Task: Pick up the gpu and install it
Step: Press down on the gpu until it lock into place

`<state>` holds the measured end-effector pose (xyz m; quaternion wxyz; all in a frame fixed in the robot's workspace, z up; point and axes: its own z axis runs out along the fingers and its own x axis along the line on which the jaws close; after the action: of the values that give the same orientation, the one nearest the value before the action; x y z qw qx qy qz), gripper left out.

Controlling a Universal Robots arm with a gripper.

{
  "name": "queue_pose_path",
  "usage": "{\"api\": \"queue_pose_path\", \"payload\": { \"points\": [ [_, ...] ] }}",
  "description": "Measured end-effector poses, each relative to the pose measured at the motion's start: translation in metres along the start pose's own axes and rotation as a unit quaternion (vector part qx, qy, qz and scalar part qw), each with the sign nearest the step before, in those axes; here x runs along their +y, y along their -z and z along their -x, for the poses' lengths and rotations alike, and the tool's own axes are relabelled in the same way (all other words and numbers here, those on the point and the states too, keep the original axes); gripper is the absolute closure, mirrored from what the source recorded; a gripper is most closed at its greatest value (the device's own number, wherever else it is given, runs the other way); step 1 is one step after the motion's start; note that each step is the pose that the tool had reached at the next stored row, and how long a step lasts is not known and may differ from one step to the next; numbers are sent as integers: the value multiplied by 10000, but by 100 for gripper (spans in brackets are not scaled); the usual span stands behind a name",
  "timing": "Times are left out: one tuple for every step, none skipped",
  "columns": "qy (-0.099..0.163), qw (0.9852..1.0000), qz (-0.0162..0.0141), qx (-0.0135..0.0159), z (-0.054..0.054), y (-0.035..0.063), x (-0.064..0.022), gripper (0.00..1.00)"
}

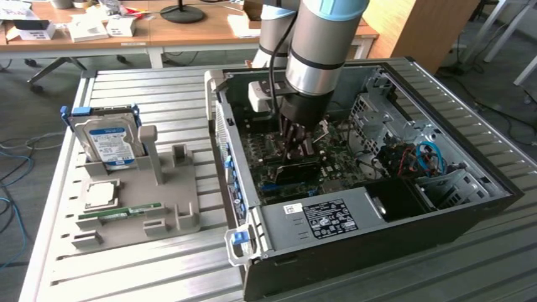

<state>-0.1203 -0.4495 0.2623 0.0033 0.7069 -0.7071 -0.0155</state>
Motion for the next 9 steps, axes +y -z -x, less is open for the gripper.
{"api": "queue_pose_path", "payload": {
  "points": [
    [-1,10000,0,0,0,-1,4,89],
    [0,10000,0,0,0,-1,9,89],
    [0,10000,0,0,0,-2,14,89],
    [0,10000,0,1,0,-3,20,89],
    [0,10000,0,1,-1,-5,26,89],
    [0,10000,1,2,-1,-6,32,89],
    [0,10000,1,2,-1,-8,39,89],
    [0,10000,1,1,-1,-9,43,89],
    [1,10000,1,1,-1,-10,43,89]
  ]
}}
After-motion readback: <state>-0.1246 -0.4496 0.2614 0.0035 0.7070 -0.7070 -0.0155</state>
